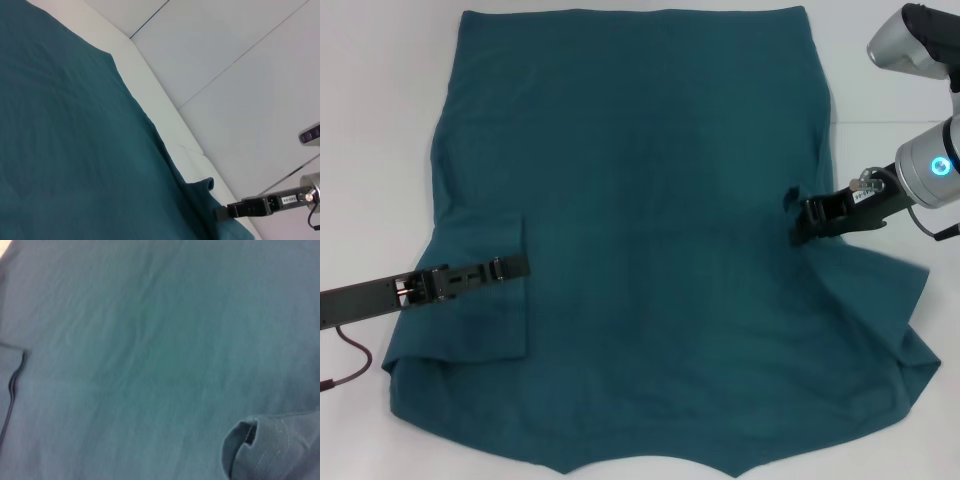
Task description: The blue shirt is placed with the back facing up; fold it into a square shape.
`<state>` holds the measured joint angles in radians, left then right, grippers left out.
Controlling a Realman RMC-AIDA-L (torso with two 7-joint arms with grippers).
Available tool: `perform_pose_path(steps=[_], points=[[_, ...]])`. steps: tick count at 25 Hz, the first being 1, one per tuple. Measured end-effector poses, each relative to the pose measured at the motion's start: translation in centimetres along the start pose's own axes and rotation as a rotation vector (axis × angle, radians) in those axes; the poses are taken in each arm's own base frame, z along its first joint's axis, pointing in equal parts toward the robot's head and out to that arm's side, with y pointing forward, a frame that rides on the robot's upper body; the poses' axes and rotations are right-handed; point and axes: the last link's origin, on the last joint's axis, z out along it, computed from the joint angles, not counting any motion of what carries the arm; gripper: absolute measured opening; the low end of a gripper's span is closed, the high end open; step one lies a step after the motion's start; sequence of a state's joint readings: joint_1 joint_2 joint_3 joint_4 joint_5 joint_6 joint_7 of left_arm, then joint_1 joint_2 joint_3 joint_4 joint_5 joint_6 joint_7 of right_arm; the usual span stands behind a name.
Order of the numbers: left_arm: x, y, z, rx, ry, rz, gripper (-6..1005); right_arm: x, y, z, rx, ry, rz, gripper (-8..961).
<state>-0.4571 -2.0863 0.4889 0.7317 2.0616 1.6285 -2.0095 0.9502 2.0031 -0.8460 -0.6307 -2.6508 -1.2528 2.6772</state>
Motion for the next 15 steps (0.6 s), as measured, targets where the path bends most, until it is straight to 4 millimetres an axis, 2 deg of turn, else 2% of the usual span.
perform_pose_path(steps=[15], points=[[0.1, -0.3, -0.2, 0.016, 0.017, 0.003, 846, -1.5, -1.0, -1.0, -0.03, -0.114, 0.124, 89]])
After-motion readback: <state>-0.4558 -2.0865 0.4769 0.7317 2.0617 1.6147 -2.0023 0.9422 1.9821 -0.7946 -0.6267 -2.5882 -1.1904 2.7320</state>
